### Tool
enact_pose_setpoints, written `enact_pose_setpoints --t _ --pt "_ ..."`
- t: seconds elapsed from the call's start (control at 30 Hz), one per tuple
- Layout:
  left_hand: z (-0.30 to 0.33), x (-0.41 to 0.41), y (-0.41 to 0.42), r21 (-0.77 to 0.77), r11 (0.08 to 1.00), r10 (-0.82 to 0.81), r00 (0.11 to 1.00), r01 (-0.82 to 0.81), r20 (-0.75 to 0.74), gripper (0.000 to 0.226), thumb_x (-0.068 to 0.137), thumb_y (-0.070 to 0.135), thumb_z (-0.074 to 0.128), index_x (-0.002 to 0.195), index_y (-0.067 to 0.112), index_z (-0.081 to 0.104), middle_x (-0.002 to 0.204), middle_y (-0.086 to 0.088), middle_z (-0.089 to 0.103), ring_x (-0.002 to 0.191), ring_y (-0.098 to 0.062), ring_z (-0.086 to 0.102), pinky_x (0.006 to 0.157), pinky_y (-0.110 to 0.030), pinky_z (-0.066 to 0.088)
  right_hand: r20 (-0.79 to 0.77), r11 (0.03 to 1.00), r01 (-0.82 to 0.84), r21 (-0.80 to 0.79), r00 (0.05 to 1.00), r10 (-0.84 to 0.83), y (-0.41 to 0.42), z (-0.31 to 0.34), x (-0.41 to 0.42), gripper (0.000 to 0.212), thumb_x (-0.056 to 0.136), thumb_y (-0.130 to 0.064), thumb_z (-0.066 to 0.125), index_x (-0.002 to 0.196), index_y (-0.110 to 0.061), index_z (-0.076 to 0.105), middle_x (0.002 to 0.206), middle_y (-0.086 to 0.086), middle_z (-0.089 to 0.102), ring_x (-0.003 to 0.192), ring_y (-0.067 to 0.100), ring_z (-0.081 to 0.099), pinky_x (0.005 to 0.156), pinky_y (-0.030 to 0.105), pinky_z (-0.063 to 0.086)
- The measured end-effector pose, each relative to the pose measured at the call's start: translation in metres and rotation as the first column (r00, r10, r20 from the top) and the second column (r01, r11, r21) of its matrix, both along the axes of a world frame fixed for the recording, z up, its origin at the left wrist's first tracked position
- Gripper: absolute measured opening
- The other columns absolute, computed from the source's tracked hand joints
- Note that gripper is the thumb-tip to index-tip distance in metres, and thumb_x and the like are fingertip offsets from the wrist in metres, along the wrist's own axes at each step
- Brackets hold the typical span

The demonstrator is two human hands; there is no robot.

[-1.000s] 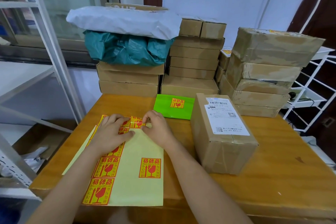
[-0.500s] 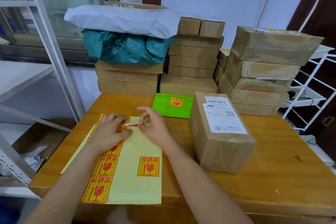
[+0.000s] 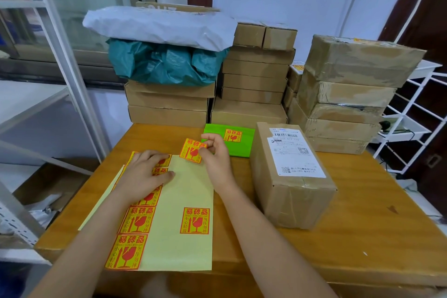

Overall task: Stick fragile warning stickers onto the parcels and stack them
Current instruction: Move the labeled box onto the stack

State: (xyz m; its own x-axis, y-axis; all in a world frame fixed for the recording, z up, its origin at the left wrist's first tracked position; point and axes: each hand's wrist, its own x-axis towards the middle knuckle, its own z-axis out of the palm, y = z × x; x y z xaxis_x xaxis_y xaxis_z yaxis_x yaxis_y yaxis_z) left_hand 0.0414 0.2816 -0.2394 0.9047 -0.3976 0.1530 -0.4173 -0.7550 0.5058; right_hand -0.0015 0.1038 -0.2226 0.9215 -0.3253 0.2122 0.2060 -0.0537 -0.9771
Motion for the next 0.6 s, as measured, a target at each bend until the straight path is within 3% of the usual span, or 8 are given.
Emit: enact_pose_setpoints --t 0.17,0.23,0.37,0.53,0.6 --pt "0.0 -0.002 0.0 -0.049 0.999 0.002 1.0 -0.003 -0.018 0.069 0.075 0.057 0.052 0.136 0.025 0.048 0.134 0.006 0.045 0.127 -0.014 0.031 0.096 -0.026 0.025 -0.001 0.999 -0.051 -0.011 0.999 0.051 0.003 -0.003 -0.003 0.031 0.09 0.007 0.049 0.12 -0.001 0.053 0.089 0.0 0.047 0.08 0.005 0.047 0.066 0.004 0.04" --pt "0.003 -0.003 0.001 -0.197 0.98 0.039 0.999 -0.042 -0.017 0.05 0.085 0.04 0.064 0.131 0.022 0.053 0.131 0.002 0.05 0.127 -0.017 0.036 0.097 -0.028 0.027 -0.013 0.997 -0.08 -0.023 0.997 0.08 0.005 -0.003 -0.004 0.031 0.091 0.008 0.049 0.12 -0.001 0.052 0.089 0.001 0.049 0.079 0.003 0.049 0.067 0.005 0.041" --pt "0.02 -0.013 0.004 -0.479 0.868 0.122 0.991 -0.132 -0.052 0.027 0.091 0.021 0.061 0.118 0.02 0.06 0.115 0.003 0.06 0.117 -0.018 0.052 0.091 -0.03 0.038 -0.031 0.996 -0.089 -0.024 0.996 0.088 0.008 -0.003 -0.01 0.031 0.091 0.008 0.046 0.118 -0.006 0.052 0.092 0.0 0.05 0.082 0.004 0.05 0.07 0.007 0.042" --pt "0.054 -0.022 -0.009 -0.379 0.925 0.036 0.999 -0.033 0.0 0.034 0.088 0.025 0.065 0.121 0.018 0.058 0.112 0.006 0.059 0.108 -0.01 0.053 0.09 -0.027 0.039 -0.01 0.988 -0.128 -0.088 0.992 0.128 0.013 0.009 -0.026 0.03 0.09 0.007 0.047 0.115 -0.008 0.053 0.091 -0.004 0.051 0.084 0.002 0.048 0.074 0.007 0.04" --pt "0.063 -0.025 -0.014 -0.333 0.942 0.037 0.999 -0.024 0.031 0.034 0.087 0.025 0.067 0.119 0.015 0.061 0.112 0.005 0.059 0.107 -0.01 0.053 0.089 -0.027 0.04 0.014 0.98 -0.128 -0.151 0.991 0.132 0.015 0.02 -0.031 0.032 0.09 0.007 0.046 0.117 -0.008 0.054 0.098 0.005 0.053 0.087 0.005 0.049 0.078 0.008 0.04"
